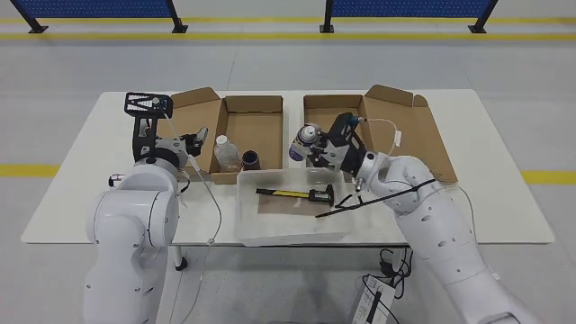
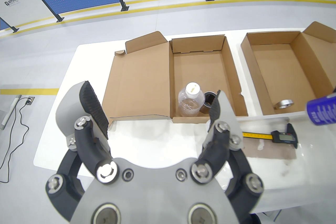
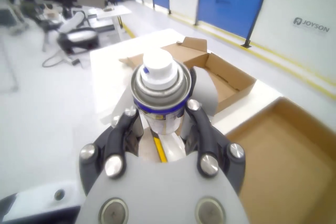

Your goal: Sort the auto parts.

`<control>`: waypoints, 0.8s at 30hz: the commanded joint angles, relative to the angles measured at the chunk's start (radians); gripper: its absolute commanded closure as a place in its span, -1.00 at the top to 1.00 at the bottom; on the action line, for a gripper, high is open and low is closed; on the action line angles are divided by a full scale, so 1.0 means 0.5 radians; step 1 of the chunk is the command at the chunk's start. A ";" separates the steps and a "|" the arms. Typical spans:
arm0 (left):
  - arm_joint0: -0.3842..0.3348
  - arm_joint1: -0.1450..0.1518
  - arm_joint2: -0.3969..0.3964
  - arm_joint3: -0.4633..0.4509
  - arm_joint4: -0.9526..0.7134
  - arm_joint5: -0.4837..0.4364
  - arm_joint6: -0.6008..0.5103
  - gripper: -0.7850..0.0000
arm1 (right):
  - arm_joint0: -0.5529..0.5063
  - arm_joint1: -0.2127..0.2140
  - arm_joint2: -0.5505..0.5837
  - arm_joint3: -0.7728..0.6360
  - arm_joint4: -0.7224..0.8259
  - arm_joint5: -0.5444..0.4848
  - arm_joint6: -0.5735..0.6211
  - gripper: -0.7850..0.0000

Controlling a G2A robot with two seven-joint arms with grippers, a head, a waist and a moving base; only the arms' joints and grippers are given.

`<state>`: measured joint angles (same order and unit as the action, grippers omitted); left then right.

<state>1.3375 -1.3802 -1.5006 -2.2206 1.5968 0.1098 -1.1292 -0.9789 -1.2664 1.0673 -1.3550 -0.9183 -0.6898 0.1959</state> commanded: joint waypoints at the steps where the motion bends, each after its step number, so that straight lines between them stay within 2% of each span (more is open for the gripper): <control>1: 0.000 0.000 0.000 0.000 0.000 0.000 0.000 1.00 | 0.114 -0.030 -0.088 0.189 -0.002 0.010 -0.045 -1.00; 11: 0.000 0.000 0.000 0.000 0.000 0.000 0.000 1.00 | 0.509 -0.219 -0.495 0.850 0.024 0.006 -0.217 -1.00; 15: 0.000 0.000 0.000 0.000 0.000 0.000 0.000 1.00 | 0.581 -0.287 -0.597 1.024 0.018 0.006 -0.339 -1.00; 24: 0.000 0.000 0.000 0.000 0.000 0.000 0.000 1.00 | 0.688 -0.409 -0.738 1.313 0.041 -0.057 -0.409 -1.00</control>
<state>1.3375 -1.3801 -1.5006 -2.2206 1.5968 0.1098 -1.1292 -0.6386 -1.4638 0.7041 -0.7104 -0.9047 -0.7052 -0.0028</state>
